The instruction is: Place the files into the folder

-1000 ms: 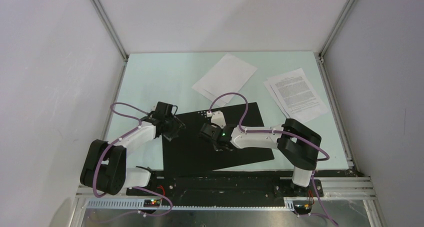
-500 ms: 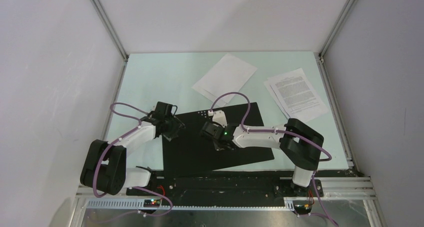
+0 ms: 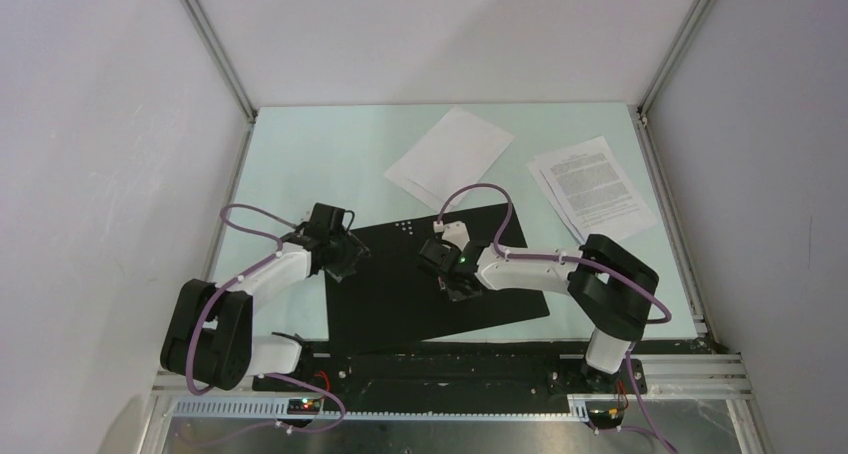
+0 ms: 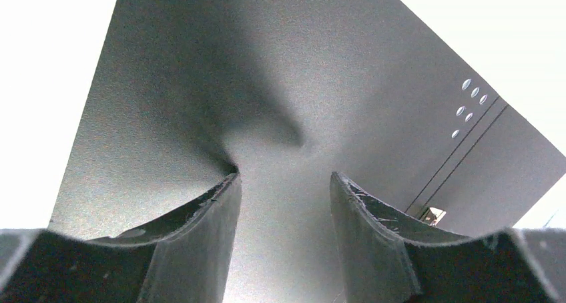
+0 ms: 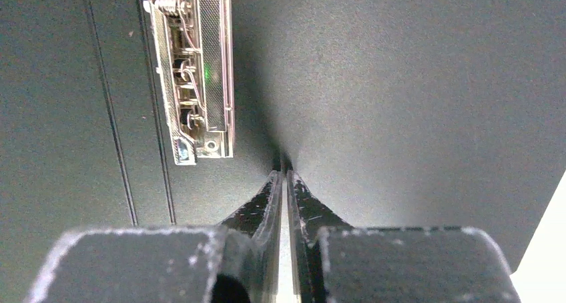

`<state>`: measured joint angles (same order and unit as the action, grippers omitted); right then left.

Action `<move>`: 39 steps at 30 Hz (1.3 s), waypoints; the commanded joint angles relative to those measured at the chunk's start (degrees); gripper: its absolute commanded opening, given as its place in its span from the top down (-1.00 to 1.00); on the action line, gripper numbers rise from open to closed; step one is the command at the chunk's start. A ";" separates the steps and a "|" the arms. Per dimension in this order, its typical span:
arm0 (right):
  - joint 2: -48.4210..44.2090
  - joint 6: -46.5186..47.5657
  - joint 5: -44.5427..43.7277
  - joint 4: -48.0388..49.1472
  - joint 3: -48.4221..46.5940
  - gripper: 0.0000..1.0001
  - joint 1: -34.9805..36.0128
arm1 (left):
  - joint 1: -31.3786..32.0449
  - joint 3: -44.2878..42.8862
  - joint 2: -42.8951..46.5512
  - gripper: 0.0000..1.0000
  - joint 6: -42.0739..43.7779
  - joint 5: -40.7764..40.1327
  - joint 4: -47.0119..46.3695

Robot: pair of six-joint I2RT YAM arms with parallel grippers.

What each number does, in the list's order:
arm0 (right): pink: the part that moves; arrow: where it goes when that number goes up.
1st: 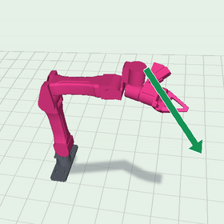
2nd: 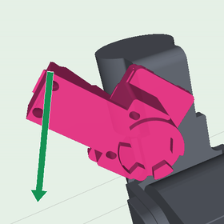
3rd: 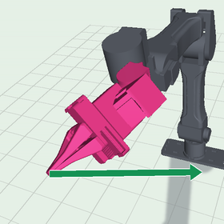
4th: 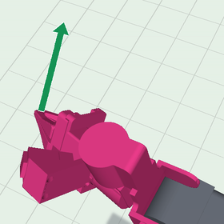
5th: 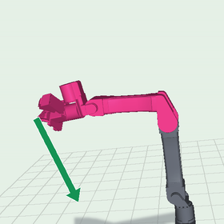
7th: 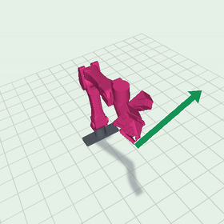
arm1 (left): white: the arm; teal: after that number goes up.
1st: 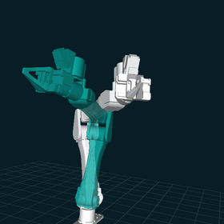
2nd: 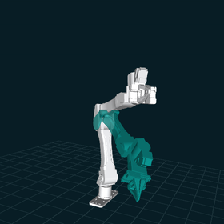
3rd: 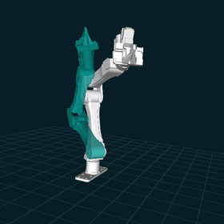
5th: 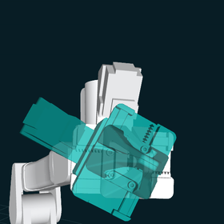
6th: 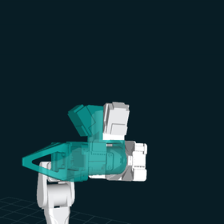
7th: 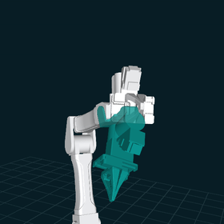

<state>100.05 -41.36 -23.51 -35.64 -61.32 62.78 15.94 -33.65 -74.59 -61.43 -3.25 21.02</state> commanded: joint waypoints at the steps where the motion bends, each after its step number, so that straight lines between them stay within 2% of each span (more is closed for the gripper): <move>1: -3.24 0.52 -0.75 -1.58 -0.03 0.78 -0.09 | -0.93 1.58 -1.30 -0.19 3.22 -5.10 5.41; 3: -4.02 0.73 -0.04 -0.65 -0.07 0.73 0.03 | -0.92 1.50 -1.34 -0.19 3.24 -4.96 5.37; 8: -5.72 2.50 1.91 3.05 -2.50 0.39 1.24 | -0.90 1.40 -1.36 -0.19 3.46 -4.84 5.43; 10: -4.18 3.17 1.36 2.54 -4.63 0.36 1.85 | -0.85 1.42 -1.39 -0.19 3.50 -4.82 5.43; 23: 4.50 4.98 1.28 1.62 -9.38 0.45 1.20 | -0.88 1.54 -1.16 -0.19 3.77 -4.88 5.50; 39: 7.36 4.14 -0.38 0.32 -10.32 0.55 1.11 | -0.92 1.48 -1.39 -0.19 3.78 -5.03 5.53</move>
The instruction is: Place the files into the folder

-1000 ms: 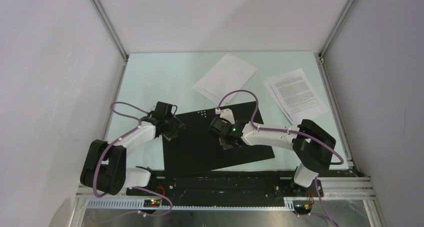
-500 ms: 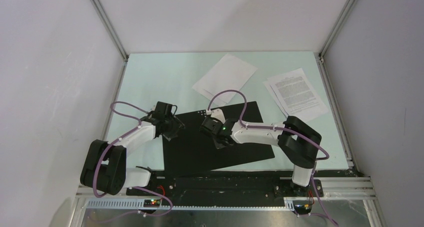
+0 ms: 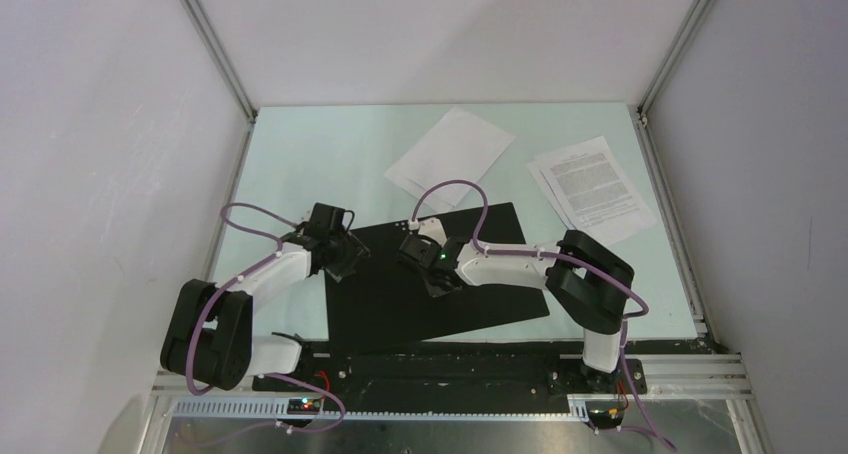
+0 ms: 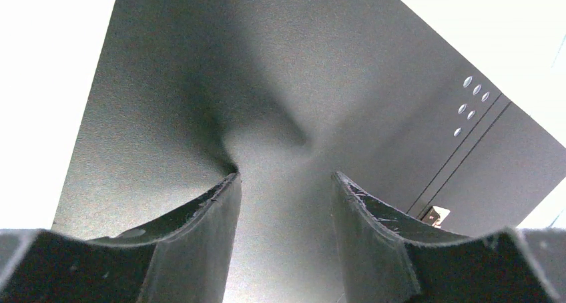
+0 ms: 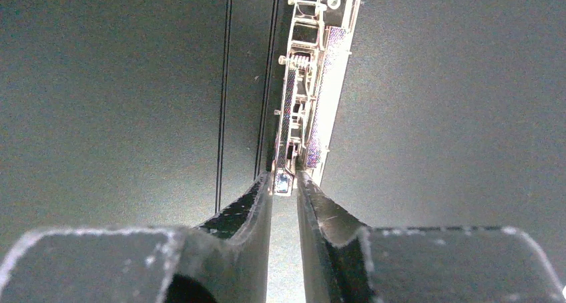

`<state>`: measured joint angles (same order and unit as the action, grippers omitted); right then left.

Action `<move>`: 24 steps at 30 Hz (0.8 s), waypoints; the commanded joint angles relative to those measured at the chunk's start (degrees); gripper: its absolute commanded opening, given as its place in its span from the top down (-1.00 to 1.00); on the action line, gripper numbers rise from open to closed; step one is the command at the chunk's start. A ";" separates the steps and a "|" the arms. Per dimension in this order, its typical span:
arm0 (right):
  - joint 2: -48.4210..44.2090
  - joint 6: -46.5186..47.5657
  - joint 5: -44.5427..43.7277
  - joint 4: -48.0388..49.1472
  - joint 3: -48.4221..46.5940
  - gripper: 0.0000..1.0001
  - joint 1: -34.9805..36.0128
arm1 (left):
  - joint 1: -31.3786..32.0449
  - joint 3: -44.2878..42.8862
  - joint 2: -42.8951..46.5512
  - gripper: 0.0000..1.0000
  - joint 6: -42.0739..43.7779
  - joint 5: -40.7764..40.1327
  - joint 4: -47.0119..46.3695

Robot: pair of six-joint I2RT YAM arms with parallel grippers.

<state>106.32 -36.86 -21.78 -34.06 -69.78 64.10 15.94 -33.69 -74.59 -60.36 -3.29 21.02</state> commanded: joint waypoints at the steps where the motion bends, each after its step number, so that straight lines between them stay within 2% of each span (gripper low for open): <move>1: 1.21 -0.35 -2.25 -1.35 -1.86 0.58 -0.20 | -0.96 1.53 -1.46 -0.19 2.71 -4.98 5.53; 4: 1.53 -0.42 -2.31 -1.32 -1.83 0.65 -0.09 | -0.96 1.59 -1.85 -0.19 2.66 -5.06 5.48; 10: 2.14 -1.72 -4.04 -3.68 -1.73 1.00 -0.06 | -1.48 1.97 -1.65 -0.19 2.61 -5.34 5.56; 24: -3.91 -4.88 5.71 4.65 10.95 1.00 -5.90 | -1.93 1.97 -1.74 -0.19 2.60 -5.25 5.69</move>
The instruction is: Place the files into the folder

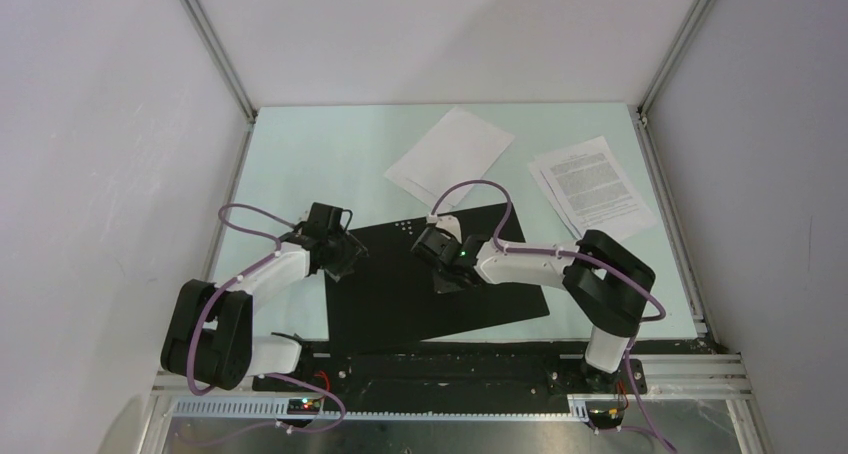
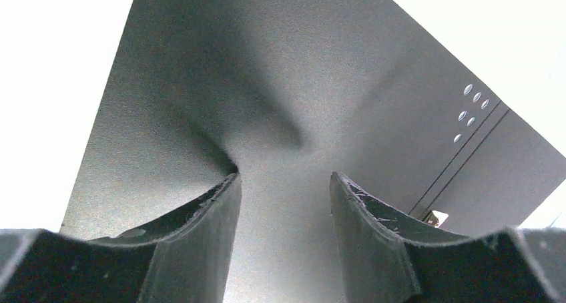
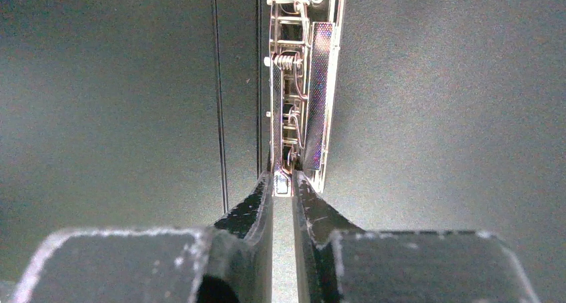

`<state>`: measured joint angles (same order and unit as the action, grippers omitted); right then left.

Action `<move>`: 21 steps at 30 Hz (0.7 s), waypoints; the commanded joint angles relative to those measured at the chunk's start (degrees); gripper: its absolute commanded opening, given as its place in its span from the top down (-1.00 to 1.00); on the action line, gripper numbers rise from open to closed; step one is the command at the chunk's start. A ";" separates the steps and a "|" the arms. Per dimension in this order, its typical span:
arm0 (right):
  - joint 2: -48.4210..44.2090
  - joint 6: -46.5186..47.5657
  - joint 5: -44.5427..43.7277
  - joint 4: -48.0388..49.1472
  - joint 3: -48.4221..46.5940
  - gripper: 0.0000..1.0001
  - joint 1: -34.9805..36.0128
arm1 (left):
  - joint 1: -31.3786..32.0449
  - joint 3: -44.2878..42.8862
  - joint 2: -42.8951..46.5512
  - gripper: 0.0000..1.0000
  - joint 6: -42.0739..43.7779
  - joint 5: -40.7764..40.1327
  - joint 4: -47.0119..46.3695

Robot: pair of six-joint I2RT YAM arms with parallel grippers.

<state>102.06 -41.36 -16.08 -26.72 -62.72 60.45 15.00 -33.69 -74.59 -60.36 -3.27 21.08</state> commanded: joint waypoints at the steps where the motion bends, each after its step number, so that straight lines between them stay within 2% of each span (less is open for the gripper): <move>1: -0.01 -0.21 -0.13 -2.49 3.86 0.97 -2.02 | -1.02 1.92 -1.80 -0.19 2.61 -5.33 5.59; 4: -1.56 0.91 -2.11 -2.67 2.62 0.76 -1.08 | -1.03 1.75 -1.99 -0.19 2.70 -5.19 5.59; 11: 0.72 2.92 -6.07 -6.58 -3.66 0.60 1.85 | -1.01 1.44 -2.12 -0.19 2.95 -4.92 5.64; 14: 1.32 3.44 -7.17 -7.44 -5.76 0.39 2.56 | -1.03 1.47 -2.12 -0.19 3.01 -4.96 5.61; 21: 1.72 4.56 -8.60 -8.29 -8.57 0.34 3.48 | -1.03 1.53 -2.19 -0.19 3.13 -4.99 5.56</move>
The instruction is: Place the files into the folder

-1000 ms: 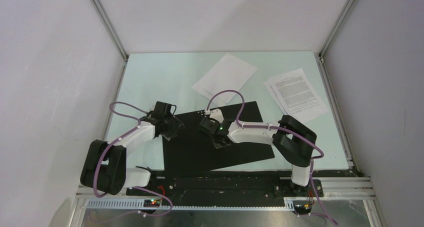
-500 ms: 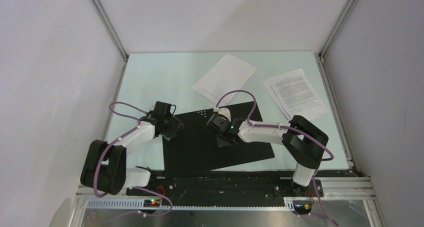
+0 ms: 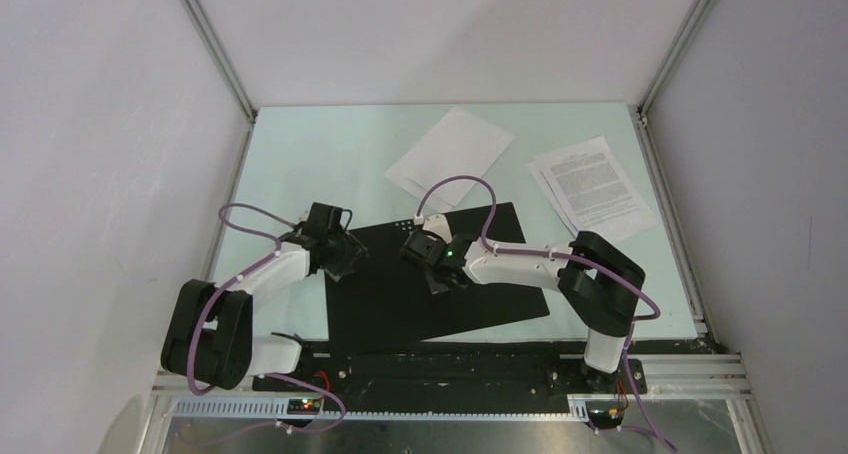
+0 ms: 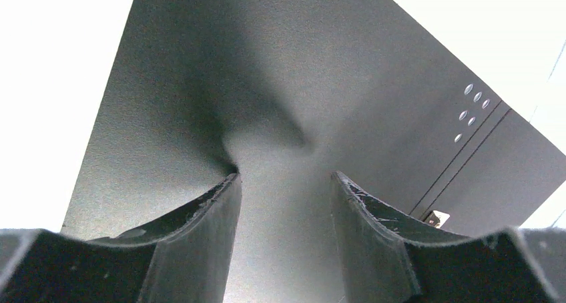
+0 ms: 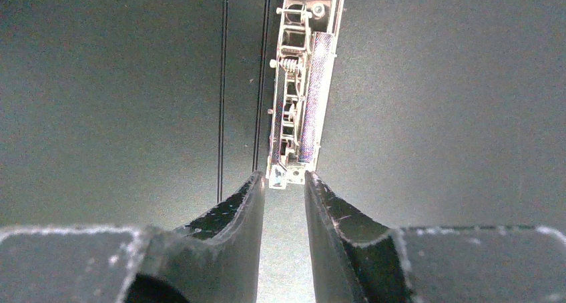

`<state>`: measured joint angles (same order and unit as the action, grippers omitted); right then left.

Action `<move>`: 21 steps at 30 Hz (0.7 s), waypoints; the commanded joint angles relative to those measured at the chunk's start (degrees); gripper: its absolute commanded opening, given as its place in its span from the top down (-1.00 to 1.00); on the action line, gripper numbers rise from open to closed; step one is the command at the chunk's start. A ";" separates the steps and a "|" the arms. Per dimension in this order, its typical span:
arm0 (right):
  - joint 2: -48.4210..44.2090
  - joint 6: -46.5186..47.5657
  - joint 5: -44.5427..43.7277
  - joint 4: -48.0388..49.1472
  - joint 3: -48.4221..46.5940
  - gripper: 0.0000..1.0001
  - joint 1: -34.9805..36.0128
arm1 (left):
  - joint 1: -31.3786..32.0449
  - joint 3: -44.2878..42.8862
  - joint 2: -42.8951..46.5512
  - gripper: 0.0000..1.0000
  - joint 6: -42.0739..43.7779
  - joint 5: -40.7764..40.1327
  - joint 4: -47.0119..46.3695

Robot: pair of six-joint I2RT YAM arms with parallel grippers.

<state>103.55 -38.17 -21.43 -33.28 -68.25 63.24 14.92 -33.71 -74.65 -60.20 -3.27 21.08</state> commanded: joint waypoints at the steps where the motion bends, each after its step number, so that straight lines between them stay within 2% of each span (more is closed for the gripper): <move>1: 0.20 1.53 -3.26 -1.63 -3.21 0.34 0.90 | -0.92 1.50 -2.20 -0.19 2.98 -4.99 5.55; 10: 3.53 1.18 -3.40 -3.74 -5.22 0.56 1.53 | -0.92 1.46 -2.09 -0.19 3.04 -4.98 5.52; 21: 4.71 1.10 -4.27 -4.11 -5.27 0.70 1.97 | -0.89 1.48 -2.28 -0.19 3.00 -5.03 5.54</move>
<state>107.33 -37.30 -23.44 -36.40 -71.79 64.69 14.92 -33.76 -74.72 -59.92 -3.25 21.08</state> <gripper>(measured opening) 0.173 0.591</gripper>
